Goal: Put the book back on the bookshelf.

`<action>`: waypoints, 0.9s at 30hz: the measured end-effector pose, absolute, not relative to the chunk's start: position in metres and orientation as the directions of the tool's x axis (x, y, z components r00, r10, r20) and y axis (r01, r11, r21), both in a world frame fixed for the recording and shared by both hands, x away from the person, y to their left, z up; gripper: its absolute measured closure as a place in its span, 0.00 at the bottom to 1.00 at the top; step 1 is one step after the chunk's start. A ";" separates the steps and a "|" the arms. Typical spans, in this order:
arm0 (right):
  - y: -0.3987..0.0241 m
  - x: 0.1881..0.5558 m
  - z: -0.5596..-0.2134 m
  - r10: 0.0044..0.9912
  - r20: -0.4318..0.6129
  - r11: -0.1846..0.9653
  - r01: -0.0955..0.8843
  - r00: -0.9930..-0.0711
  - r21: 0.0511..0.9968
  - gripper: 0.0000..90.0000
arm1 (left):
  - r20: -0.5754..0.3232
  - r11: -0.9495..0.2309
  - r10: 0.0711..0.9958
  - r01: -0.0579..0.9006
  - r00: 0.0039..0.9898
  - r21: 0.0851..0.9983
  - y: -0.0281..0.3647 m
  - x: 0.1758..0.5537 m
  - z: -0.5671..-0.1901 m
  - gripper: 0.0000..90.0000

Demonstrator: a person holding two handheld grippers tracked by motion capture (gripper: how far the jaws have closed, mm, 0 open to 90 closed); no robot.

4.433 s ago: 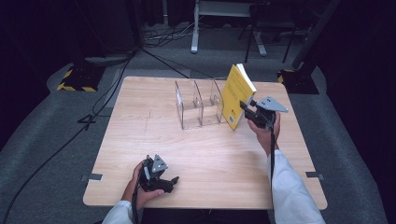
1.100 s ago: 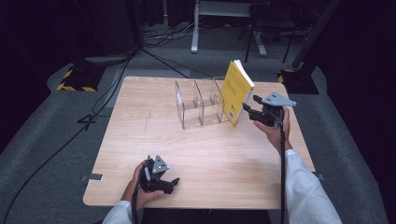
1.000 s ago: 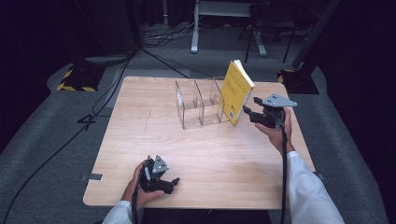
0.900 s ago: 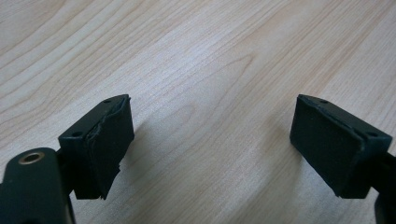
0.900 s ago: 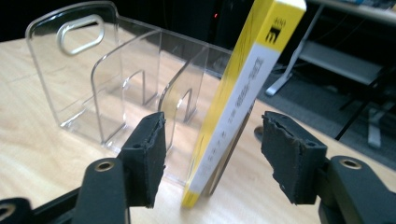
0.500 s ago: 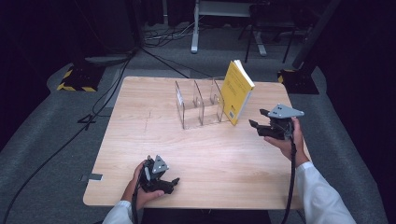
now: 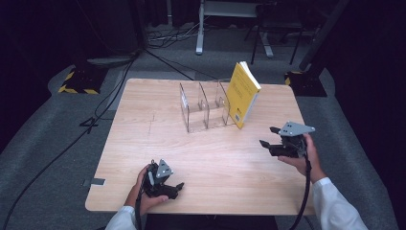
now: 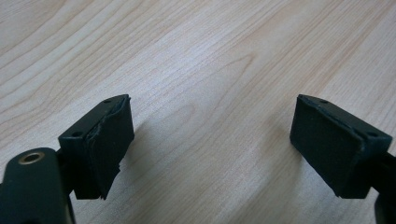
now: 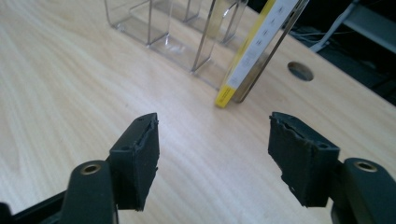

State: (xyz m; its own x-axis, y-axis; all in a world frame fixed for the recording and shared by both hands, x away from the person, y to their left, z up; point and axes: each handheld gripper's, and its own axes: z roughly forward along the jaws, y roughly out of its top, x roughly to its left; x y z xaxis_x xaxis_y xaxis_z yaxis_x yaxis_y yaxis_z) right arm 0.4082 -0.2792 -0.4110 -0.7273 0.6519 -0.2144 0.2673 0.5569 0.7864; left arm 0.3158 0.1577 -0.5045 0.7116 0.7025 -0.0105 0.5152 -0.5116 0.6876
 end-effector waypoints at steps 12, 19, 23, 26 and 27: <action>-0.303 0.378 -0.454 0.664 -0.200 0.590 0.340 -0.721 0.732 0.36 | -0.011 -0.511 0.703 0.515 0.712 0.688 0.158 0.316 -0.504 0.16; -0.326 0.357 -0.480 0.661 -0.194 0.608 0.367 -0.725 0.704 0.34 | -0.010 -0.511 0.703 0.516 0.711 0.687 0.158 0.316 -0.504 0.16; -0.339 0.346 -0.493 0.672 -0.153 0.587 0.394 -0.725 0.708 0.32 | -0.010 -0.511 0.703 0.516 0.711 0.687 0.158 0.316 -0.504 0.16; -0.345 0.341 -0.498 0.681 -0.117 0.555 0.405 -0.723 0.726 0.31 | -0.014 -0.506 0.706 0.518 0.708 0.690 0.157 0.316 -0.505 0.16; -0.350 0.337 -0.501 0.689 -0.095 0.532 0.413 -0.718 0.740 0.31 | -0.010 -0.508 0.706 0.518 0.708 0.688 0.157 0.317 -0.505 0.16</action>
State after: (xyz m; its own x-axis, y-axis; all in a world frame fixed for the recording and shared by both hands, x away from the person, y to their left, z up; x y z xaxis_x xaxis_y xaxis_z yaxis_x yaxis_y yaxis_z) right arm 0.3373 -0.3498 -0.5006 -0.7182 0.6893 -0.0947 0.4127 0.5316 0.7397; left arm 0.3170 0.1565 -0.5046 0.7077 0.7064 -0.0103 0.5176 -0.5084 0.6882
